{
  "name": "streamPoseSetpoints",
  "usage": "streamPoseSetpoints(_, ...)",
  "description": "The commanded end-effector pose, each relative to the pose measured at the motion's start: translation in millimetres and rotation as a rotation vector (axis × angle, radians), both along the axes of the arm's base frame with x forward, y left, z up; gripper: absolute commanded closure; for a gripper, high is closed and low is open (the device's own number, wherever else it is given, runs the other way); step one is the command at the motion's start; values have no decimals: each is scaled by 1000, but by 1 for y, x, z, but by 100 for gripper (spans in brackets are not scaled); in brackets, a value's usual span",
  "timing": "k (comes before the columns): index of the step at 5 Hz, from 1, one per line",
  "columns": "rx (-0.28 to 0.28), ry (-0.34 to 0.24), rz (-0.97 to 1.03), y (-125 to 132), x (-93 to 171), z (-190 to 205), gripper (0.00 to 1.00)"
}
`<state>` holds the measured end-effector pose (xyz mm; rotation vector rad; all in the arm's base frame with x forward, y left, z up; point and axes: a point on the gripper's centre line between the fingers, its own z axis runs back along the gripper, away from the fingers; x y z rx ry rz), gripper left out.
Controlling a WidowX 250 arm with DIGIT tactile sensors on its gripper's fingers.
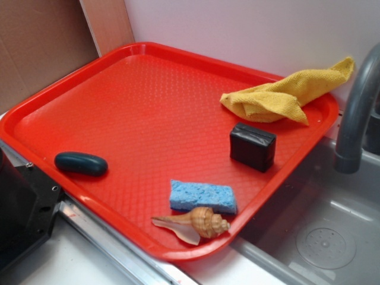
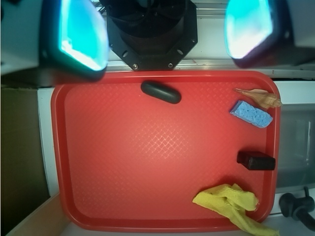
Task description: Grab the black box.
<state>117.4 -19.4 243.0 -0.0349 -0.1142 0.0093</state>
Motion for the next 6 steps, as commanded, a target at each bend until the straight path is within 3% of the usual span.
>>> streamPoseSetpoints(1, 0, 0, 0, 0, 0, 0, 0)
streamPoseSetpoints(2, 0, -58, -250, -35, 50, -39, 0)
streamPoseSetpoints(3, 63, -84, -501, -60, 91, -64, 0)
streamPoseSetpoints(4, 40, -210, -746, -77, 95, -90, 0)
streamPoseSetpoints(5, -2, -192, -995, -87, 93, -95, 0)
streamPoseSetpoints(6, -2, -192, -995, -87, 93, -95, 0)
